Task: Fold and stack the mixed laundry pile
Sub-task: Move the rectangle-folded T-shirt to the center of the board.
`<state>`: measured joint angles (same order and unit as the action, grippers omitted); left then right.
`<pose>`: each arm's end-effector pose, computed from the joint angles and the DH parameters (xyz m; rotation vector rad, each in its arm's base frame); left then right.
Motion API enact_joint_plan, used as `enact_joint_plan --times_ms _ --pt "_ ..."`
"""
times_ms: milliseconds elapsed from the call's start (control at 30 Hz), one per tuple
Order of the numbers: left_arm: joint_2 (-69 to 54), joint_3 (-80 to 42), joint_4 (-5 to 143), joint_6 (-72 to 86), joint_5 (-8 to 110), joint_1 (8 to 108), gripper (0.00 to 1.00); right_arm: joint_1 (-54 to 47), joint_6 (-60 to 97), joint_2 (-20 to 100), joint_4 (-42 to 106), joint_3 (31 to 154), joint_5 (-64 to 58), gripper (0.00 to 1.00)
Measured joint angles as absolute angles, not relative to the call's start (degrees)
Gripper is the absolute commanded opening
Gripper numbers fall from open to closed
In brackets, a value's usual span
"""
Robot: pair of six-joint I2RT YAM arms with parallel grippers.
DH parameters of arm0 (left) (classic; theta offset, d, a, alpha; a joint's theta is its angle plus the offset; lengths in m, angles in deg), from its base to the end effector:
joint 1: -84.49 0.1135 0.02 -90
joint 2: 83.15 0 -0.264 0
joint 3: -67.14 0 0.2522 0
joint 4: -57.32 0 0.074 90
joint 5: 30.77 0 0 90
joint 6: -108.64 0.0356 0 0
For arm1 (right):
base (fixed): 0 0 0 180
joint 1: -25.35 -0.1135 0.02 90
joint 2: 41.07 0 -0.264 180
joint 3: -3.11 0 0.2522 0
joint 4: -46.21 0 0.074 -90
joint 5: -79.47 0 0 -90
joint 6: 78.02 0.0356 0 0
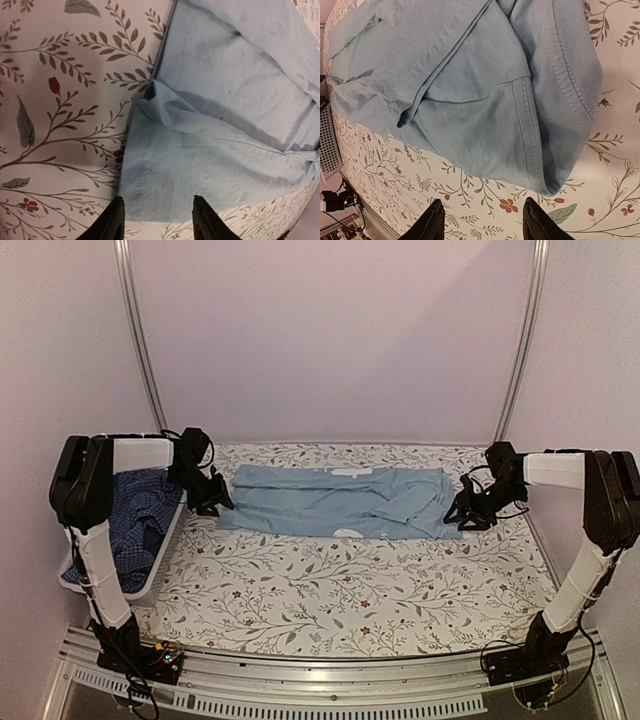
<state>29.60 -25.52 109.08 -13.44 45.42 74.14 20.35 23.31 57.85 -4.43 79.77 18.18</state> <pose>0.3848 -0.0789 0.1672 -0.4903 2.8515 -0.4938 0.3226 0.0454 0.1782 0.0473 2.8209 0.7744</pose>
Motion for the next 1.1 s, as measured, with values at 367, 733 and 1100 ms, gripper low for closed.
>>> enact_joint_plan --times_ms 367,733,1100 --pt "31.74 -23.44 109.43 -13.33 45.75 73.53 0.46 19.67 21.39 61.39 -4.32 79.77 10.36 0.59" --pt "32.5 -23.51 108.44 -13.5 45.01 73.09 0.15 19.13 20.27 64.21 -3.01 79.83 10.64 0.03" --pt "32.63 -23.97 112.75 -12.78 47.24 72.57 0.0 20.44 22.57 62.48 -8.54 80.6 4.63 0.0"
